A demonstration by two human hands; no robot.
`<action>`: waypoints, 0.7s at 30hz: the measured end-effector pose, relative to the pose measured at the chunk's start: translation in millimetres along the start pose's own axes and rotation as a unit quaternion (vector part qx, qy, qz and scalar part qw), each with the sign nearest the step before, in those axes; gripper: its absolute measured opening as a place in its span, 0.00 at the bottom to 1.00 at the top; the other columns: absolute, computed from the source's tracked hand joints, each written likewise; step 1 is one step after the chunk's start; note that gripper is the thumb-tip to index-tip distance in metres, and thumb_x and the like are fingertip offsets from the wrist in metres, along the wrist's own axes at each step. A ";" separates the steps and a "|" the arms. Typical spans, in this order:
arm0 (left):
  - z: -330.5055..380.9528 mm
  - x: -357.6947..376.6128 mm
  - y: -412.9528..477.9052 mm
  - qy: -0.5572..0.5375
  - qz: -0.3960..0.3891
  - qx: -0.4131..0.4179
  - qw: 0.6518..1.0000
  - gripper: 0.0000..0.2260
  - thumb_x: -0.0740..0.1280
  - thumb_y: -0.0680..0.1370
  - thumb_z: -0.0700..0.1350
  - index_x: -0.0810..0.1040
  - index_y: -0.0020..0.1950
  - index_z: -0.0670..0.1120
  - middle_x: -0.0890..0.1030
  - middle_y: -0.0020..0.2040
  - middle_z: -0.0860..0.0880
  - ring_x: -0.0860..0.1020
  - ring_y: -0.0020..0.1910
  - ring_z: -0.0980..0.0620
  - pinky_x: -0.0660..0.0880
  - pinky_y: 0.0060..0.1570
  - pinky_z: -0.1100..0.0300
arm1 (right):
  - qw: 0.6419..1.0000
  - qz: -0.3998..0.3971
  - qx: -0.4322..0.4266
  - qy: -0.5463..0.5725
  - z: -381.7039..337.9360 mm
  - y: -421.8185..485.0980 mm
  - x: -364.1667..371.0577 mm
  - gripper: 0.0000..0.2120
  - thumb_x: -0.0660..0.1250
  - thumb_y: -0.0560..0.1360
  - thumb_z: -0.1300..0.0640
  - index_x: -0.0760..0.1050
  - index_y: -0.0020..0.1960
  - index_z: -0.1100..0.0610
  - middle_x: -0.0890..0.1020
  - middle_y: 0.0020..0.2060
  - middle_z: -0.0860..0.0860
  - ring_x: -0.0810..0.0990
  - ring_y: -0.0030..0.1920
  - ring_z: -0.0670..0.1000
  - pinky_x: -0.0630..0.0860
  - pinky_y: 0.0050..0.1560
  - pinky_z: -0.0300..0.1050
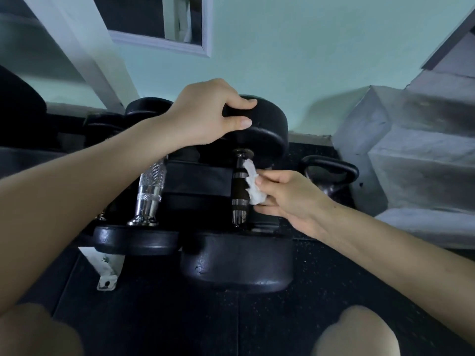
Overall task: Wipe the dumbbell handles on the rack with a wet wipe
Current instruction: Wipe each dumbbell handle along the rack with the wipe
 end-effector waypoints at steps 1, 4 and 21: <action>0.5 0.5 -1.0 -0.005 0.003 0.003 1.000 0.18 0.66 0.76 0.53 0.73 0.66 0.58 0.73 0.66 0.51 0.72 0.62 0.53 0.60 0.53 0.68 | 1.000 -0.006 0.000 0.001 -1.4 1.3 4.4 0.16 0.62 0.79 0.58 0.72 0.67 0.55 0.81 0.57 0.50 0.80 0.56 0.50 0.78 0.53 0.43; 0.6 -0.5 -2.0 -0.026 -0.005 -0.006 1.000 0.18 0.67 0.76 0.52 0.74 0.66 0.58 0.71 0.68 0.50 0.71 0.66 0.53 0.60 0.59 0.67 | 0.999 0.028 -0.008 -0.013 -3.4 -0.2 13.0 0.15 0.64 0.78 0.59 0.74 0.65 0.52 0.81 0.49 0.45 0.80 0.53 0.45 0.76 0.58 0.42; 3.1 4.5 2.6 -0.066 -0.086 -0.053 0.993 0.17 0.70 0.74 0.45 0.78 0.63 0.50 0.71 0.67 0.42 0.72 0.64 0.41 0.69 0.59 0.52 | 0.979 0.121 0.127 0.103 -1.3 5.6 16.1 0.06 0.64 0.78 0.64 0.78 0.44 0.57 0.77 0.35 0.49 0.74 0.38 0.49 0.73 0.45 0.42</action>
Point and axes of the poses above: each hand's wrist, its own y-axis towards the middle knuckle, its own x-axis out of the palm, z = x × y, the point moved 8 cm from there along y, towards the middle knuckle
